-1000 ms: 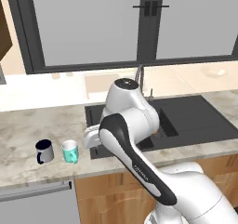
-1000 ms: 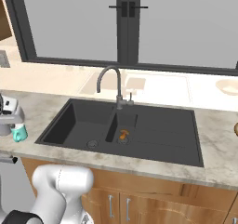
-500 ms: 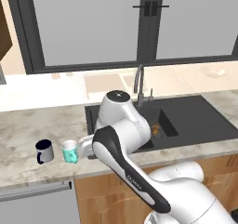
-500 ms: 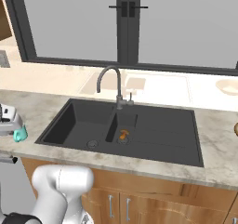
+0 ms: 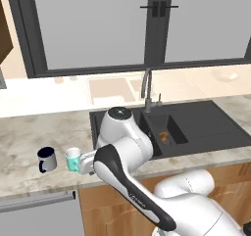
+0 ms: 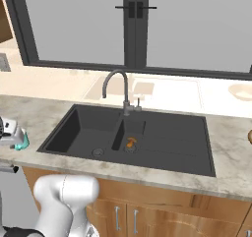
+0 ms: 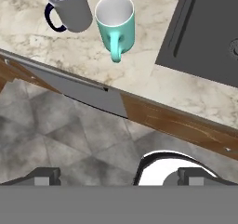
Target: Clear the mugs and bowl far away from the sink.
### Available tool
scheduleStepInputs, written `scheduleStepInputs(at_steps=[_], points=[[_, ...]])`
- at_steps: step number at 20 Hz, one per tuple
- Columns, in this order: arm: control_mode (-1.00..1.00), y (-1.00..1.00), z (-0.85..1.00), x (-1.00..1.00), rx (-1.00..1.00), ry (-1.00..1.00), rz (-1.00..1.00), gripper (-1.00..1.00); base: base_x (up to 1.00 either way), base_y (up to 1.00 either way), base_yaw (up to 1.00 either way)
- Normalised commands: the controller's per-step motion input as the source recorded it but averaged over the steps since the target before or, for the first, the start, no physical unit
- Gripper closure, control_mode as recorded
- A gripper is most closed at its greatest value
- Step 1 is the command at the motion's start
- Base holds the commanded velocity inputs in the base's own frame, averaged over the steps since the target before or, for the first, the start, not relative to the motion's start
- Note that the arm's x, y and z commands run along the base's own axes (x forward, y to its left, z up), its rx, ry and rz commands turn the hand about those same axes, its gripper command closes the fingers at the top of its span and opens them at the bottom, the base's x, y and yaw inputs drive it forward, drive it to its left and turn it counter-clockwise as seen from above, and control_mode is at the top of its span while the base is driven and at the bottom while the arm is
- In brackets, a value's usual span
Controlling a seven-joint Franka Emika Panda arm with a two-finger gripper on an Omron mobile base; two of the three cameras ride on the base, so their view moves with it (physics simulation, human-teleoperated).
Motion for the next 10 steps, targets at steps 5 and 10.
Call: scheduleStepInputs(at_steps=[5, 10], points=[[-1.00, 0.13, -0.16, 0.20, 0.00, 0.00, 0.00, -1.00, 0.00, 0.00, 0.00], [-1.00, 0.05, -0.05, 0.30, 0.00, 0.00, 0.00, -1.00, 0.00, 0.00, 0.00]])
